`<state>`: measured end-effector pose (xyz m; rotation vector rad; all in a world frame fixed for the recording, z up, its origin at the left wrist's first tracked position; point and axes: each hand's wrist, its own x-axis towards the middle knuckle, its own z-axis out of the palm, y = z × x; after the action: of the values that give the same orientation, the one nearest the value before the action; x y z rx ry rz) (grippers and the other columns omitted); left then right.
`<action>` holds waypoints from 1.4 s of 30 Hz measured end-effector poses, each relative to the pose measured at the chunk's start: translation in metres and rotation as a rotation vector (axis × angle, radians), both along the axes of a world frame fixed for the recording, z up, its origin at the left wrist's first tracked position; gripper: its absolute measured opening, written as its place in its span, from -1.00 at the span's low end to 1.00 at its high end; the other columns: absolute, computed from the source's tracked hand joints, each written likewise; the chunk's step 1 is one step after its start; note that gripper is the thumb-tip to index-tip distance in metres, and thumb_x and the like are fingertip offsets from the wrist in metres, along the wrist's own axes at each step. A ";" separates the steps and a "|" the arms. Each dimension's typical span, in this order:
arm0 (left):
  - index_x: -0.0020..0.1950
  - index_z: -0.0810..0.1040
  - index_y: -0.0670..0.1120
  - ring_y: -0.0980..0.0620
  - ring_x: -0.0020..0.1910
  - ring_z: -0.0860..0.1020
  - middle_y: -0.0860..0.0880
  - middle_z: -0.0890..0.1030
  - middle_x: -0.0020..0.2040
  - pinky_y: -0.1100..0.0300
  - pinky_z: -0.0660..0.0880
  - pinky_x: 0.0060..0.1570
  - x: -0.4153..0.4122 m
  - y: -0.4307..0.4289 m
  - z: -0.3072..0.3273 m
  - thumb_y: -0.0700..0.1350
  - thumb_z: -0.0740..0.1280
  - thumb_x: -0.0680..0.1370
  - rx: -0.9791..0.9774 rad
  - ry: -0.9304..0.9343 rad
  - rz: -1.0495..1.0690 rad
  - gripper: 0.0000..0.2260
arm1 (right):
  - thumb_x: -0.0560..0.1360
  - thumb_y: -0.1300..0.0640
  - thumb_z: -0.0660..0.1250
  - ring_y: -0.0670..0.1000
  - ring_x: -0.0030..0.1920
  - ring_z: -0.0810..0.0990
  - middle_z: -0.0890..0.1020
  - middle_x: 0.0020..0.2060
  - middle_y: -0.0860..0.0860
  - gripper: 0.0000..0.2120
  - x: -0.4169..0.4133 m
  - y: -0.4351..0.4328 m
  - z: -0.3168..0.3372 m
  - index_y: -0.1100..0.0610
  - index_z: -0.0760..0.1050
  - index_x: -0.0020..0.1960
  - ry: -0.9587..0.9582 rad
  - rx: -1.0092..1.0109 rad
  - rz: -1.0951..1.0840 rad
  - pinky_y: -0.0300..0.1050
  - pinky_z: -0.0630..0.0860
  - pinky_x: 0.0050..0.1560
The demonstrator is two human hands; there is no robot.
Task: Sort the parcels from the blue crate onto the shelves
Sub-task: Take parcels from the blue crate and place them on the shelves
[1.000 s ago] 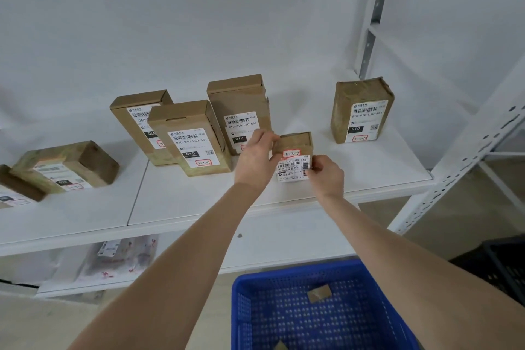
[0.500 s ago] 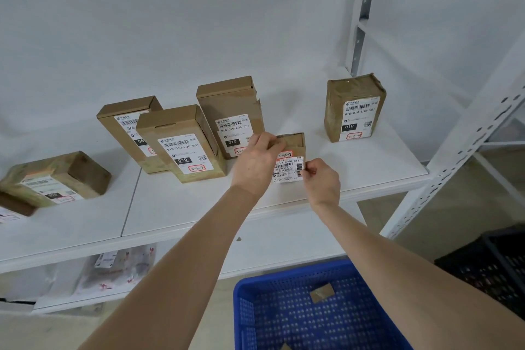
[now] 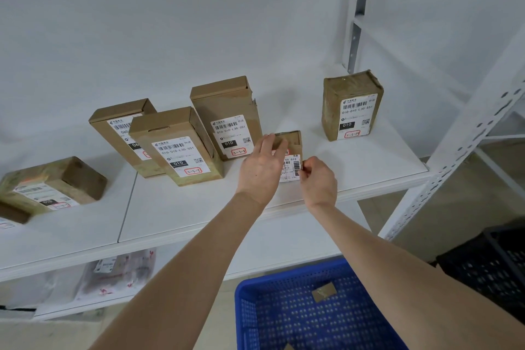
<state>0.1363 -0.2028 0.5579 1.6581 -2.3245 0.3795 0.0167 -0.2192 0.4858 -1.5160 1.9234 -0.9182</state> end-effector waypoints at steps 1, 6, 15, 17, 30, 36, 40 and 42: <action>0.08 0.60 -0.23 -0.22 -0.01 0.61 -0.25 0.59 0.05 0.05 0.59 -0.45 0.000 -0.001 0.000 -0.42 0.37 0.26 0.005 0.007 0.000 -0.61 | 0.54 0.21 0.23 0.19 -0.05 0.58 0.62 -0.03 0.11 -0.89 0.000 -0.001 0.000 0.16 0.51 0.03 0.011 -0.004 0.005 -0.03 0.47 -0.09; 0.11 0.60 -0.24 -0.16 0.03 0.59 -0.20 0.58 0.08 0.11 0.61 -0.39 0.000 -0.006 -0.003 -0.45 0.47 0.16 -0.010 0.016 -0.001 -0.47 | 0.54 0.21 0.23 0.21 -0.07 0.56 0.58 -0.05 0.12 -0.92 -0.001 -0.010 0.000 0.19 0.48 -0.01 0.066 -0.022 0.028 -0.02 0.44 -0.14; 0.18 0.56 -0.29 -0.21 0.13 0.57 -0.23 0.57 0.09 0.05 0.59 -0.07 0.000 -0.024 -0.009 -0.48 0.45 0.19 -0.007 0.037 -0.014 -0.44 | 0.56 0.18 0.22 0.23 -0.08 0.55 0.57 -0.06 0.13 -0.92 -0.001 -0.028 -0.001 0.19 0.45 -0.03 0.116 -0.024 0.033 -0.05 0.38 -0.19; 0.19 0.54 -0.30 -0.24 0.15 0.54 -0.24 0.55 0.11 0.01 0.61 -0.09 0.000 -0.029 -0.010 -0.50 0.41 0.21 0.018 0.071 -0.015 -0.45 | 0.56 0.19 0.21 0.22 -0.09 0.55 0.57 -0.06 0.13 -0.93 0.000 -0.033 -0.001 0.18 0.44 -0.03 0.110 -0.019 0.031 -0.07 0.35 -0.20; 0.47 0.28 -0.18 -0.13 0.40 0.25 -0.16 0.32 0.37 -0.02 0.50 0.16 0.003 -0.066 -0.001 -0.44 0.18 0.46 0.142 0.072 0.019 -0.43 | 0.54 0.24 0.18 0.21 -0.10 0.54 0.58 -0.08 0.12 -0.93 0.006 -0.069 -0.002 0.17 0.43 -0.02 0.109 -0.025 0.001 -0.09 0.37 -0.21; 0.49 0.24 -0.17 -0.12 0.42 0.21 -0.15 0.30 0.39 0.01 0.48 0.20 0.002 -0.080 -0.004 -0.44 0.20 0.46 0.159 0.065 0.030 -0.41 | 0.53 0.25 0.19 0.22 -0.08 0.56 0.60 -0.08 0.15 -0.92 0.008 -0.081 0.000 0.17 0.44 -0.01 0.087 -0.024 -0.013 -0.07 0.42 -0.19; 0.50 0.21 -0.16 -0.12 0.43 0.18 -0.15 0.26 0.40 0.01 0.47 0.20 0.001 -0.083 -0.007 -0.41 0.21 0.46 0.170 0.038 0.055 -0.39 | 0.54 0.24 0.18 0.22 -0.07 0.56 0.60 -0.07 0.14 -0.90 0.009 -0.082 0.001 0.16 0.45 0.00 0.077 -0.010 -0.022 -0.06 0.43 -0.18; 0.50 0.19 -0.16 -0.12 0.44 0.16 -0.15 0.24 0.41 0.02 0.48 0.19 0.000 -0.081 -0.007 -0.40 0.22 0.47 0.172 0.018 0.072 -0.39 | 0.55 0.22 0.18 0.23 -0.04 0.57 0.60 -0.04 0.13 -0.89 0.009 -0.080 0.002 0.16 0.46 0.03 0.068 0.003 -0.018 -0.03 0.48 -0.12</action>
<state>0.1364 -0.2842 0.5513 1.8198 -2.3467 0.1822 0.0259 -0.2994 0.4880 -1.5491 1.9886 -0.8815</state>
